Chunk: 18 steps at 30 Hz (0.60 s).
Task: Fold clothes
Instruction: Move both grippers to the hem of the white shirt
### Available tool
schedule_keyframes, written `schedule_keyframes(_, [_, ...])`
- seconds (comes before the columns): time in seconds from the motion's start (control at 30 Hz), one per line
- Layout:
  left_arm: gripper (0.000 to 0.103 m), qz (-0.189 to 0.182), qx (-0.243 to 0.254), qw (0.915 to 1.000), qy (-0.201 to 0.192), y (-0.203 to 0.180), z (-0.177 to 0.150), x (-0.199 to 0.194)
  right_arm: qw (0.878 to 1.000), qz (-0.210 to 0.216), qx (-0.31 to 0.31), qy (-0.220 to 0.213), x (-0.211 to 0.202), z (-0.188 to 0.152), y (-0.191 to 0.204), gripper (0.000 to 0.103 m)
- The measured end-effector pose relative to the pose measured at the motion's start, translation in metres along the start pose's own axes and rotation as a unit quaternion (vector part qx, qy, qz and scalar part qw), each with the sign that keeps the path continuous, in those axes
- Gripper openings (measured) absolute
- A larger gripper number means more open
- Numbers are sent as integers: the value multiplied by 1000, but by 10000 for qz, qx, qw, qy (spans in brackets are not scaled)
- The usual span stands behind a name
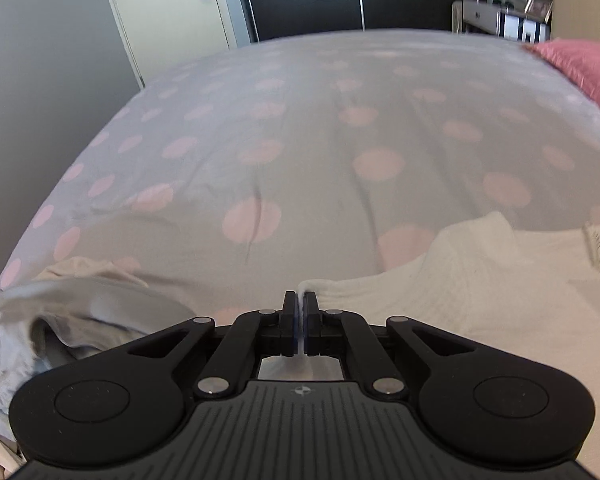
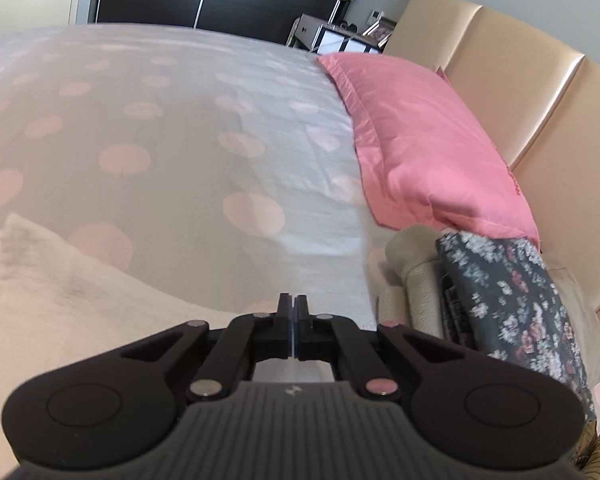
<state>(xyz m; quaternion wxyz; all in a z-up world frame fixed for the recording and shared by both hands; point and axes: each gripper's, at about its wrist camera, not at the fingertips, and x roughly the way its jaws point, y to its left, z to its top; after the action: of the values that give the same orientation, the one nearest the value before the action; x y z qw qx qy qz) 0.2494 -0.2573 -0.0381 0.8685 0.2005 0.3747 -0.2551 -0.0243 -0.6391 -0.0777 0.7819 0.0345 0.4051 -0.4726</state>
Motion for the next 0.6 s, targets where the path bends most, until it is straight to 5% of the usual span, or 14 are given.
schedule_keyframes(0.2, [3,-136,-136,9992,345,0,-19,24,9997,7,-56,224,15,-10,8,7])
schedule_keyframes(0.37, [38,-273,-148,9995,98,7,-23,-3,9989,417,65,218,-10,-14,-4,22])
schedule_keyframes(0.6, [39,-618,-213,9978,70,16,-52,-71,9909,1229,-346,430,-83,-57,-1,23])
